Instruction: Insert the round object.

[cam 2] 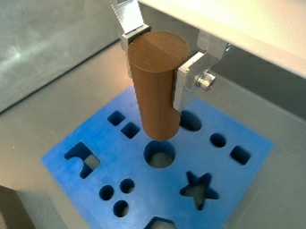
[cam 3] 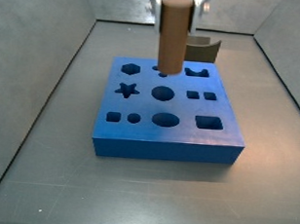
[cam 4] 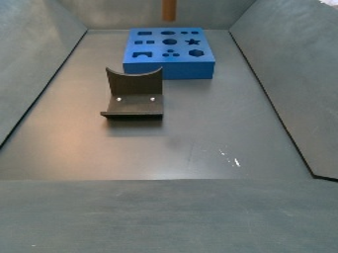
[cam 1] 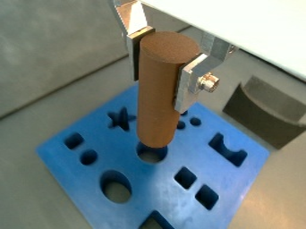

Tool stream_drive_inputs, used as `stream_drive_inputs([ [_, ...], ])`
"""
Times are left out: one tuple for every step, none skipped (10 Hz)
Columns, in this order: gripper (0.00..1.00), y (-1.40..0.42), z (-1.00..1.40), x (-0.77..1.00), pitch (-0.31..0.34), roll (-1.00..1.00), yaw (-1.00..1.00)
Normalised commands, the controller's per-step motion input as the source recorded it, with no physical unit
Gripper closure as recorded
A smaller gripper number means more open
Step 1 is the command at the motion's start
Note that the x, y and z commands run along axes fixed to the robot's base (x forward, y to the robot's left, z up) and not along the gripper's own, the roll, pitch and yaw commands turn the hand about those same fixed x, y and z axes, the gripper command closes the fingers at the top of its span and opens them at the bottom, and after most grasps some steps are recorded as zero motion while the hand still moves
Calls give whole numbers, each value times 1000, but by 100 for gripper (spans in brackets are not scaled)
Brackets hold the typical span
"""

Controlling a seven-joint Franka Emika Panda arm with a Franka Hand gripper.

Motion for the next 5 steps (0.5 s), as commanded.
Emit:
stream_drive_inputs([
  [100,0,-911,251,-17,219,-134],
  [100,3,-869,146,-19,247,-131],
  [100,43,-771,-23,-63,289,-40],
  [100,0,-423,-114,-51,159,-63],
  [100,0,0,0,-1,-6,0],
])
